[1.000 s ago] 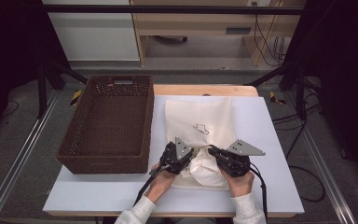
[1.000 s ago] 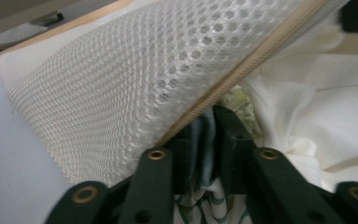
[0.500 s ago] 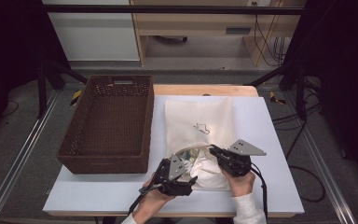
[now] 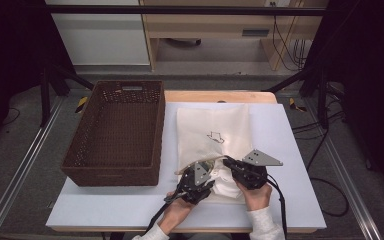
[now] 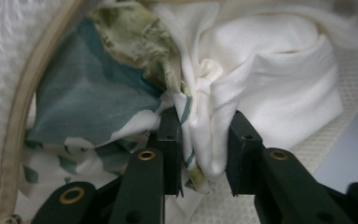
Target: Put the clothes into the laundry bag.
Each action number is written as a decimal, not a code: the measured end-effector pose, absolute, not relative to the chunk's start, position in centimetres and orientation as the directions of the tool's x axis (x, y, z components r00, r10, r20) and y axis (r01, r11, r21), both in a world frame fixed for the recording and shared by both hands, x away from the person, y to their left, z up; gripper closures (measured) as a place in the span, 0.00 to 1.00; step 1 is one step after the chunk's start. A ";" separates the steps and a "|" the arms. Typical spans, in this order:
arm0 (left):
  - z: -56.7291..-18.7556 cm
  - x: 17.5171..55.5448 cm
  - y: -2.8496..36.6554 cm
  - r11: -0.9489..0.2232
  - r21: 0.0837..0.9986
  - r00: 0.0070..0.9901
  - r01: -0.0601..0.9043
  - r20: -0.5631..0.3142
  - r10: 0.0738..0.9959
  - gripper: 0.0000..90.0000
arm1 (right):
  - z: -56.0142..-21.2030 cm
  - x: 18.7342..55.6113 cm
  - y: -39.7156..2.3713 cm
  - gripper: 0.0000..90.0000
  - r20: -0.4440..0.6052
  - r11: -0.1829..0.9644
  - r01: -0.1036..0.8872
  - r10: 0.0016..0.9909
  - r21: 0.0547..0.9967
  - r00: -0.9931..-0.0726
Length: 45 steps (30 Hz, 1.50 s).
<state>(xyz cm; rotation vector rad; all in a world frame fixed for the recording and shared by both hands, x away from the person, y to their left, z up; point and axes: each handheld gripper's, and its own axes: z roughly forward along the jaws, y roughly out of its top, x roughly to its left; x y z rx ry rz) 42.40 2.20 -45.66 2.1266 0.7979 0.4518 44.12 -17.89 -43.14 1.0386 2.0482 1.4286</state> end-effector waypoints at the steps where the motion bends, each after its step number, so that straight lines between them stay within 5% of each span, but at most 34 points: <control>1: -45.2 42.4 2.0 -0.476 0.793 0.738 0.380 0.050 0.673 0.79 | -43.1 44.1 -17.9 0.96 0.065 0.187 0.329 0.777 0.926 -0.626; 15: -46.4 45.7 0.9 -0.448 0.818 0.681 0.361 0.097 0.726 0.74 | -42.5 43.7 -18.5 0.96 0.068 0.176 0.319 0.776 0.931 -0.627; 20: -45.5 44.3 1.8 -0.445 0.813 0.719 0.377 0.046 0.693 0.42 | -42.8 43.9 -18.5 0.96 0.068 0.181 0.331 0.783 0.926 -0.619; 23: -45.0 42.8 2.5 -0.452 0.814 0.749 0.365 0.031 0.662 0.36 | -42.9 44.0 -18.5 0.96 0.067 0.182 0.331 0.783 0.926 -0.619; 31: -46.5 43.0 1.3 -0.441 0.791 0.761 0.425 -0.048 0.647 0.45 | -43.0 44.0 -18.3 0.96 0.064 0.186 0.332 0.784 0.925 -0.618; 36: -47.2 44.0 -1.4 -0.468 0.774 0.743 0.426 -0.005 0.669 0.47 | -43.0 44.1 -18.3 0.96 0.073 0.181 0.339 0.784 0.923 -0.617; 38: -47.3 44.3 -2.0 -0.472 0.773 0.725 0.423 0.024 0.688 0.54 | -43.1 44.0 -18.2 0.96 0.071 0.182 0.338 0.785 0.923 -0.616; 42: -47.4 45.3 -2.1 -0.452 0.785 0.714 0.424 0.018 0.700 0.84 | -43.0 44.1 -18.5 0.96 0.081 0.172 0.343 0.786 0.923 -0.613; 45: -46.9 45.7 -2.3 -0.469 0.798 0.710 0.379 0.074 0.700 0.89 | -42.9 44.0 -18.6 0.96 0.085 0.167 0.340 0.784 0.925 -0.615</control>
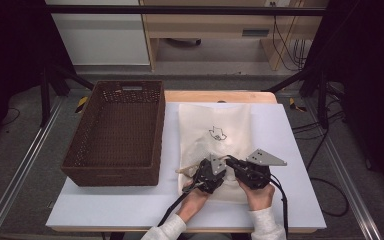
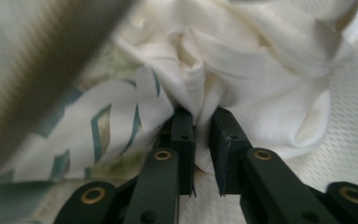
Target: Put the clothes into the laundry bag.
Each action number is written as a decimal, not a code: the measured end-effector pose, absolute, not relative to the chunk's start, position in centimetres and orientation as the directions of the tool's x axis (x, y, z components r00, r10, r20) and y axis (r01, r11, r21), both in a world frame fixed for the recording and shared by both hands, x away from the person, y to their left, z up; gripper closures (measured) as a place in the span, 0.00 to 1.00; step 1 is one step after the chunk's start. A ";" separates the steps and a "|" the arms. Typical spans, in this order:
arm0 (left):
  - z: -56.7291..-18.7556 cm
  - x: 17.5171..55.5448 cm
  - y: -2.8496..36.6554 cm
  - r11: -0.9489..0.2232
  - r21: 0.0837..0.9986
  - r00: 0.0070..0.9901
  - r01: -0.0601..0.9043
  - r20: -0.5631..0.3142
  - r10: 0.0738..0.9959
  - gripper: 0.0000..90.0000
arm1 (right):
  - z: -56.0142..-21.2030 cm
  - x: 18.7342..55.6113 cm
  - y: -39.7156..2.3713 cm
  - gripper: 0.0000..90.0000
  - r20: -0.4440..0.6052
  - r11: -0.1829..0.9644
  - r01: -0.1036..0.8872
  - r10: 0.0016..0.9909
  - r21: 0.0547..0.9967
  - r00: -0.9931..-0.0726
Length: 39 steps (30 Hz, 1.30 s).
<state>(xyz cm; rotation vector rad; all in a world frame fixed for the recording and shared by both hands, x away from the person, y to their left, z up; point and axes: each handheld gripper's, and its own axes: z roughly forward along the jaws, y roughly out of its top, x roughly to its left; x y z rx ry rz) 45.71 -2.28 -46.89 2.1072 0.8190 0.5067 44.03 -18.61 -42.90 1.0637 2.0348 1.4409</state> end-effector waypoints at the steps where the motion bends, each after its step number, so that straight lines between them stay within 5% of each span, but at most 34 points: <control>1: -46.8 45.8 -2.4 -0.466 0.804 0.706 0.369 0.084 0.703 0.89 | -42.9 44.0 -18.6 0.96 0.085 0.166 0.339 0.784 0.926 -0.615; 7: -47.6 47.1 -2.7 -0.438 0.813 0.703 0.382 0.052 0.709 0.84 | -42.8 44.0 -18.9 0.96 0.087 0.163 0.347 0.792 0.924 -0.604; 13: -45.7 44.2 -0.5 -0.472 0.803 0.752 0.365 0.045 0.658 0.49 | -43.0 44.1 -19.1 0.96 0.091 0.159 0.350 0.795 0.923 -0.600; 19: -42.7 40.3 4.6 -0.481 0.819 0.732 0.312 0.116 0.672 0.41 | -42.9 43.9 -19.1 0.96 0.085 0.163 0.348 0.796 0.923 -0.599; 24: -43.8 39.5 8.7 -0.475 0.798 0.676 0.371 0.119 0.728 0.36 | -42.9 43.9 -19.1 0.96 0.089 0.161 0.351 0.797 0.922 -0.598; 29: -46.3 40.2 10.3 -0.445 0.774 0.661 0.451 0.045 0.749 0.40 | -43.0 43.8 -19.0 0.96 0.082 0.169 0.351 0.798 0.921 -0.597; 39: -48.4 41.1 11.1 -0.425 0.761 0.668 0.490 -0.015 0.744 0.85 | -43.4 43.6 -18.9 0.89 0.069 0.186 0.356 0.800 0.916 -0.595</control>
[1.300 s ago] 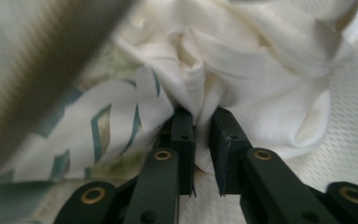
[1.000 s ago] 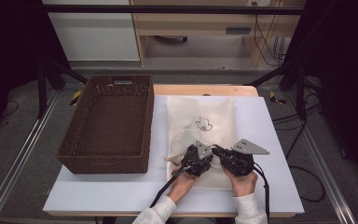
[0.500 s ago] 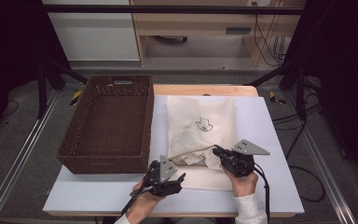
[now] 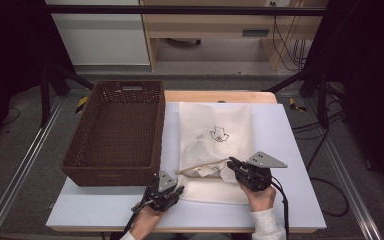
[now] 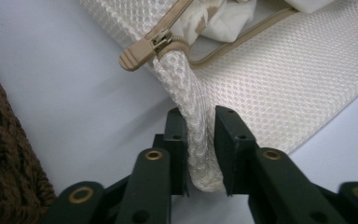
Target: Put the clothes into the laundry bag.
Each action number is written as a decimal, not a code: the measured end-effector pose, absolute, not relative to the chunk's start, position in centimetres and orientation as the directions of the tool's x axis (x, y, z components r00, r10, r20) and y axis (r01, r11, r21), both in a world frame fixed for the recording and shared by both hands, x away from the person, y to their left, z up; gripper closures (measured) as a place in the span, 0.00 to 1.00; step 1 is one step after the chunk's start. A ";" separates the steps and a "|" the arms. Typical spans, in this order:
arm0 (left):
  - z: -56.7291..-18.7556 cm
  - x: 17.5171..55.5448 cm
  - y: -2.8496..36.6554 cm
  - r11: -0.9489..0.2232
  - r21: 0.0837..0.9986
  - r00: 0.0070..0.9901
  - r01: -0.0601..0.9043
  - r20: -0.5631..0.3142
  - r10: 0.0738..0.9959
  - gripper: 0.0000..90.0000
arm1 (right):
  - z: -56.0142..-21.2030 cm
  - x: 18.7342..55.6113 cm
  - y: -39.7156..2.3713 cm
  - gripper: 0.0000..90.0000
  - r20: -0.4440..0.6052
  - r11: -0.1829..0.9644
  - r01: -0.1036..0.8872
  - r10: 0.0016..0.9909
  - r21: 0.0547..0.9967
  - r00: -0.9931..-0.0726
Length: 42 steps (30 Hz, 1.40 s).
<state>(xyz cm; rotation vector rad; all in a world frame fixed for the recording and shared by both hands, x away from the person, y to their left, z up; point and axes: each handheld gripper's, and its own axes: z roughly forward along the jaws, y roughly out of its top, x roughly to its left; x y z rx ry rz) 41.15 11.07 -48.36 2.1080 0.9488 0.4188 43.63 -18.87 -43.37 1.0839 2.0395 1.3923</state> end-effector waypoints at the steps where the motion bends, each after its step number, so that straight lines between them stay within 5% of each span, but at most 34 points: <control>1: -48.4 41.1 11.1 -0.428 0.760 0.670 0.489 -0.013 0.743 0.88 | -43.4 43.6 -18.8 0.86 0.069 0.189 0.358 0.799 0.914 -0.597; 6: -48.7 41.0 11.0 -0.433 0.772 0.672 0.466 0.009 0.740 0.91 | -42.7 42.9 -18.6 0.64 0.038 0.205 0.352 0.817 0.913 -0.575; 13: -48.8 40.8 10.9 -0.440 0.775 0.673 0.454 0.026 0.739 0.92 | -41.0 41.0 -18.5 0.54 0.004 0.199 0.289 0.817 0.936 -0.577; 17: -48.7 40.7 10.9 -0.449 0.771 0.674 0.451 0.035 0.738 0.92 | -40.4 39.9 -18.0 0.79 0.031 0.202 0.293 0.773 0.935 -0.634; 25: -48.8 40.7 10.8 -0.450 0.773 0.672 0.447 0.042 0.739 0.92 | -45.3 42.9 -15.8 0.98 0.022 0.282 0.418 0.808 0.863 -0.589; 42: -48.6 40.7 11.3 -0.442 0.773 0.683 0.455 0.015 0.730 0.94 | -48.2 48.7 -12.7 1.00 -0.003 0.270 0.471 0.870 0.840 -0.493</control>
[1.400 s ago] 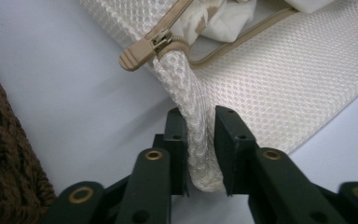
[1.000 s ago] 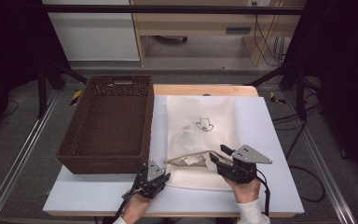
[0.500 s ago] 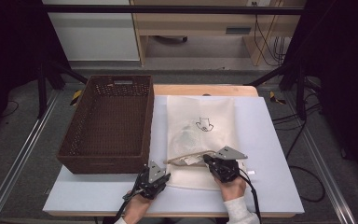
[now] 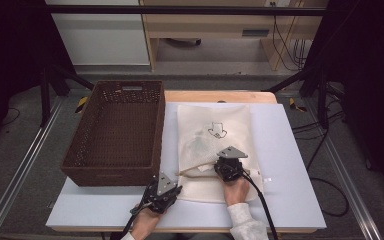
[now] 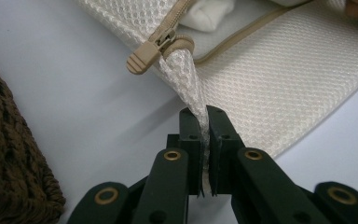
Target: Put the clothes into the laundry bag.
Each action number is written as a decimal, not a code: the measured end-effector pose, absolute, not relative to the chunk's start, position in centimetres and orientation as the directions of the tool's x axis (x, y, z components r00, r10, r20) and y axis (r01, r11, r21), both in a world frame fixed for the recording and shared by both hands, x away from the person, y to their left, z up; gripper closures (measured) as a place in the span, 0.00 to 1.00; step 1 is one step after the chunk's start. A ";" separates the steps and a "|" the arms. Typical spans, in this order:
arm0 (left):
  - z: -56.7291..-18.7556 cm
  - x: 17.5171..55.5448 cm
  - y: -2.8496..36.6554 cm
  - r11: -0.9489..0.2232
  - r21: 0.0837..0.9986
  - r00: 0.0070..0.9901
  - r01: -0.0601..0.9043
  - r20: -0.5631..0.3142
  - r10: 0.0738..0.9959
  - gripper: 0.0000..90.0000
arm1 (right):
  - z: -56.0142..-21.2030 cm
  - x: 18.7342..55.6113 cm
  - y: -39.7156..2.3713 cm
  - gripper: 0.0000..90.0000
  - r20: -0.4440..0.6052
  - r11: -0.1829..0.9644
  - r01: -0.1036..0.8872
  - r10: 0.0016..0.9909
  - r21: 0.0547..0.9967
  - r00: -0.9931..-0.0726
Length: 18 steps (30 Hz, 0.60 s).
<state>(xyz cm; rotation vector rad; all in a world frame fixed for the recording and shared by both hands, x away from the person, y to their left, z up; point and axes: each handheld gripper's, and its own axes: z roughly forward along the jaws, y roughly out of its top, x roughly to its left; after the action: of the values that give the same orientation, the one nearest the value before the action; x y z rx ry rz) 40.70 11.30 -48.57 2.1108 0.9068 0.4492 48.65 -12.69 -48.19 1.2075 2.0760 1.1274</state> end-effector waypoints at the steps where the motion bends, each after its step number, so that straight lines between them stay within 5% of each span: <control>1: -48.6 40.7 11.4 -0.437 0.777 0.683 0.453 0.012 0.730 0.95 | -48.2 48.9 -12.6 1.00 -0.011 0.268 0.473 0.879 0.840 -0.478; 7: -48.7 40.8 11.5 -0.435 0.773 0.687 0.461 0.000 0.727 0.94 | -48.2 49.6 -12.6 1.00 -0.079 0.294 0.449 0.896 0.844 -0.438; 10: -48.7 40.8 11.6 -0.435 0.772 0.686 0.464 -0.003 0.727 0.94 | -47.7 47.9 -13.3 0.93 -0.062 0.296 0.432 0.876 0.852 -0.478; 14: -48.7 40.9 11.6 -0.427 0.773 0.686 0.469 -0.014 0.728 0.94 | -46.6 45.4 -15.0 0.94 -0.120 0.342 0.403 0.867 0.849 -0.483; 18: -48.7 40.9 11.7 -0.425 0.772 0.684 0.473 -0.018 0.730 0.94 | -46.7 44.0 -17.4 0.97 -0.064 0.302 0.461 0.884 0.835 -0.463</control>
<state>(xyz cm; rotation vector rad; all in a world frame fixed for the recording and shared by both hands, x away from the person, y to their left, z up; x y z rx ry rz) 40.90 11.67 -48.70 2.1006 0.9210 0.4117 44.00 -17.43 -46.69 1.1917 2.0489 1.0559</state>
